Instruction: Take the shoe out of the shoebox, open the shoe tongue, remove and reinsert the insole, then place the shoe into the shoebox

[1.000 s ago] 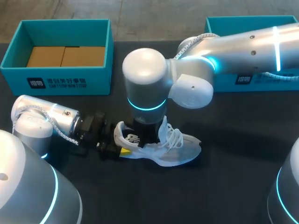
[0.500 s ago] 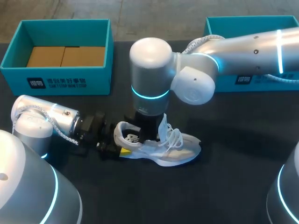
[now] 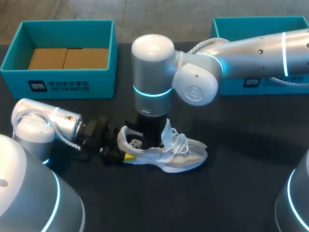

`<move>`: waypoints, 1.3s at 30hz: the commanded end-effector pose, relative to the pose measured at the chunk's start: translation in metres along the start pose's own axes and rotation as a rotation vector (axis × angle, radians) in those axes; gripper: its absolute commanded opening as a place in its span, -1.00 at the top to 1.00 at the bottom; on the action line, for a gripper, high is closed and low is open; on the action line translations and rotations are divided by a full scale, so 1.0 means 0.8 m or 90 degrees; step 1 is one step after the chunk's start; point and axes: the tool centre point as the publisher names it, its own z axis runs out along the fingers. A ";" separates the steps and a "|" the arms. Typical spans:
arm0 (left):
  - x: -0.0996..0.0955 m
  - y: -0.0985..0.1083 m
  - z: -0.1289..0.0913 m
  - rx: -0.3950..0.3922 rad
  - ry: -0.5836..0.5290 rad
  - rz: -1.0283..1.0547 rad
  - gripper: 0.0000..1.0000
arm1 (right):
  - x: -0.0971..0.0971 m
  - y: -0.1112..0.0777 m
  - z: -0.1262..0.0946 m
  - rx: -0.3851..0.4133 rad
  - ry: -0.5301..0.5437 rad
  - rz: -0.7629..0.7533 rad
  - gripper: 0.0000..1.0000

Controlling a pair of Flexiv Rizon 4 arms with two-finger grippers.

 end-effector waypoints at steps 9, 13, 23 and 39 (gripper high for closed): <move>-0.001 0.003 -0.002 0.000 -0.001 0.000 1.00 | 0.022 0.008 0.135 0.004 0.021 -0.006 0.66; -0.001 0.003 -0.002 0.000 -0.001 0.000 1.00 | 0.029 0.006 0.139 -0.004 0.031 -0.008 1.00; -0.001 0.003 -0.002 0.000 -0.001 0.000 1.00 | 0.040 -0.006 0.109 -0.049 -0.008 0.009 1.00; -0.001 0.003 -0.002 0.000 -0.001 0.000 1.00 | 0.019 -0.014 0.021 -0.139 -0.103 0.010 1.00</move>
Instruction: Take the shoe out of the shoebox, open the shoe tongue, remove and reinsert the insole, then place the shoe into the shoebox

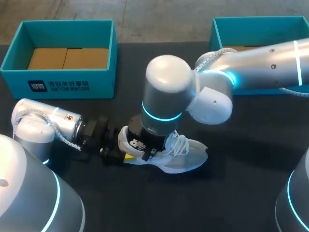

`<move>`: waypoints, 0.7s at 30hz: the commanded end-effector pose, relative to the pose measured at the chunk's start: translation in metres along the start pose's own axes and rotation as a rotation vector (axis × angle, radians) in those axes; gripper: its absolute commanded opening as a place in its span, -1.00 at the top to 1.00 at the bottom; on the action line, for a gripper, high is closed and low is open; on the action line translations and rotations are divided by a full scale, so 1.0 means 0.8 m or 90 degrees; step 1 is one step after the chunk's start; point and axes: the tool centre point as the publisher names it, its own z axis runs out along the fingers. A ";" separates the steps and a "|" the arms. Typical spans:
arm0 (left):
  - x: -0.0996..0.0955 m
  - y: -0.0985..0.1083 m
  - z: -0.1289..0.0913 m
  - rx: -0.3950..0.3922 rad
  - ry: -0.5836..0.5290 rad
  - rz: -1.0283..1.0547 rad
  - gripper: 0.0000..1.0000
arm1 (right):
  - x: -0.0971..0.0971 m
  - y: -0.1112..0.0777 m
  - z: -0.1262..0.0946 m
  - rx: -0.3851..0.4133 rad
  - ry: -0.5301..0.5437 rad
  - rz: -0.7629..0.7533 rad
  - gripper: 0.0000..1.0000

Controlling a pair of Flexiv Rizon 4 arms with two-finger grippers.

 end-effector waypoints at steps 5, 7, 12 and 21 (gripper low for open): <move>-0.002 0.004 -0.002 0.000 -0.002 -0.002 1.00 | -0.003 -0.015 -0.004 -0.040 -0.029 0.000 1.00; -0.002 0.004 -0.002 0.000 -0.002 -0.002 1.00 | -0.006 -0.015 -0.011 -0.049 -0.035 0.003 1.00; -0.002 0.004 -0.002 0.000 -0.002 -0.002 1.00 | -0.012 -0.022 -0.028 -0.076 -0.051 0.011 1.00; -0.002 0.004 -0.002 0.000 -0.002 -0.002 1.00 | -0.023 -0.025 -0.061 -0.102 -0.081 -0.002 1.00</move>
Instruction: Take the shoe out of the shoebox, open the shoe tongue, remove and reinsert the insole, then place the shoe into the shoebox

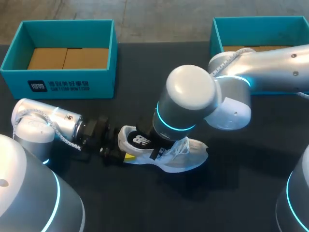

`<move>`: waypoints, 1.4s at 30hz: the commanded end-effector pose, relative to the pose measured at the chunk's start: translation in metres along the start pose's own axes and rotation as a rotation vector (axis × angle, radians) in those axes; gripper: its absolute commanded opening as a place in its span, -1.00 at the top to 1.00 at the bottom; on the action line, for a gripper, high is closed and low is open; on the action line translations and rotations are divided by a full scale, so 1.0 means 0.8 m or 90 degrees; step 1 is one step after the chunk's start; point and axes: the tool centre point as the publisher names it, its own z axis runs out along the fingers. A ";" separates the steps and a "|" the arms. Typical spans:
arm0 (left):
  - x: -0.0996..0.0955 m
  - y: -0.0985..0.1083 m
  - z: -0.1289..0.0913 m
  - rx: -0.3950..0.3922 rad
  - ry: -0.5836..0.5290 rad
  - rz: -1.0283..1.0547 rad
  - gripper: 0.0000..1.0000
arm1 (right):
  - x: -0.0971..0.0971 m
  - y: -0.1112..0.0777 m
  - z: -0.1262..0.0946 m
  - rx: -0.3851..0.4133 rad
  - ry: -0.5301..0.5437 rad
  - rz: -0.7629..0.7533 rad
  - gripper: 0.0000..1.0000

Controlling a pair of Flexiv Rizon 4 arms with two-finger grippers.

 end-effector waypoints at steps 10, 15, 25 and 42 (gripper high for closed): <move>-0.002 0.005 -0.002 0.000 -0.001 -0.001 1.00 | -0.020 -0.002 -0.046 -0.047 -0.018 -0.026 1.00; -0.002 0.005 -0.002 0.000 -0.001 -0.001 1.00 | -0.025 0.004 -0.049 -0.052 -0.022 -0.033 1.00; -0.002 0.005 -0.002 0.000 -0.001 -0.001 1.00 | -0.032 0.016 -0.045 -0.061 -0.010 -0.044 1.00; -0.002 0.005 -0.002 0.000 -0.001 -0.001 1.00 | -0.034 0.027 -0.041 -0.051 0.012 -0.054 0.36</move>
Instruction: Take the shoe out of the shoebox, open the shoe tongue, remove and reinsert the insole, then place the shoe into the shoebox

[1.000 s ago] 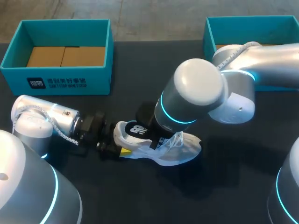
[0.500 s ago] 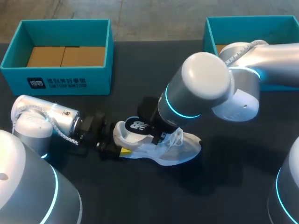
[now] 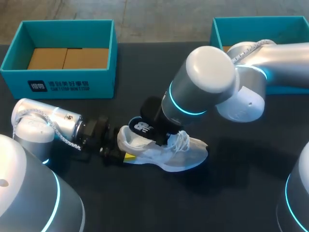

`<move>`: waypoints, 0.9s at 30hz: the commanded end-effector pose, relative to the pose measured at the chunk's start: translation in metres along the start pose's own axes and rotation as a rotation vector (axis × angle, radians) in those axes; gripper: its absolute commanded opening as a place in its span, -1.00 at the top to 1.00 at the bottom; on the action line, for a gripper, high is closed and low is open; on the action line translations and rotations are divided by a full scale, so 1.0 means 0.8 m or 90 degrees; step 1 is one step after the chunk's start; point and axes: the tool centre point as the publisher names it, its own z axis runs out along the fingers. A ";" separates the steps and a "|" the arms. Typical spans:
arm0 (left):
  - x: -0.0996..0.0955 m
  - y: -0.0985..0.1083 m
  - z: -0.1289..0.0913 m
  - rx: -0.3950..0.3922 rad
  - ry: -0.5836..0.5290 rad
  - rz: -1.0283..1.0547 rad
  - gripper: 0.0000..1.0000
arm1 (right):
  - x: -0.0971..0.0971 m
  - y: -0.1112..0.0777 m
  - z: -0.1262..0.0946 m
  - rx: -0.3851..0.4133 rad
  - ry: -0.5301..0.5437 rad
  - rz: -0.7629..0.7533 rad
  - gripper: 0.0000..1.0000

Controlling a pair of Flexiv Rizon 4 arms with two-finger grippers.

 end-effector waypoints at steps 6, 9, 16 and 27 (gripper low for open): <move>-0.001 0.005 -0.002 0.000 -0.001 0.000 1.00 | 0.002 0.002 0.001 0.005 0.010 -0.004 0.38; -0.001 0.005 -0.002 0.000 -0.001 0.000 1.00 | 0.004 0.000 0.001 0.008 0.018 -0.007 0.37; -0.001 0.005 -0.002 0.000 -0.001 0.000 1.00 | 0.007 -0.002 0.002 -0.001 0.025 -0.010 0.38; -0.001 0.005 -0.002 0.000 -0.001 0.000 1.00 | -0.001 0.006 0.003 -0.005 0.041 -0.019 0.32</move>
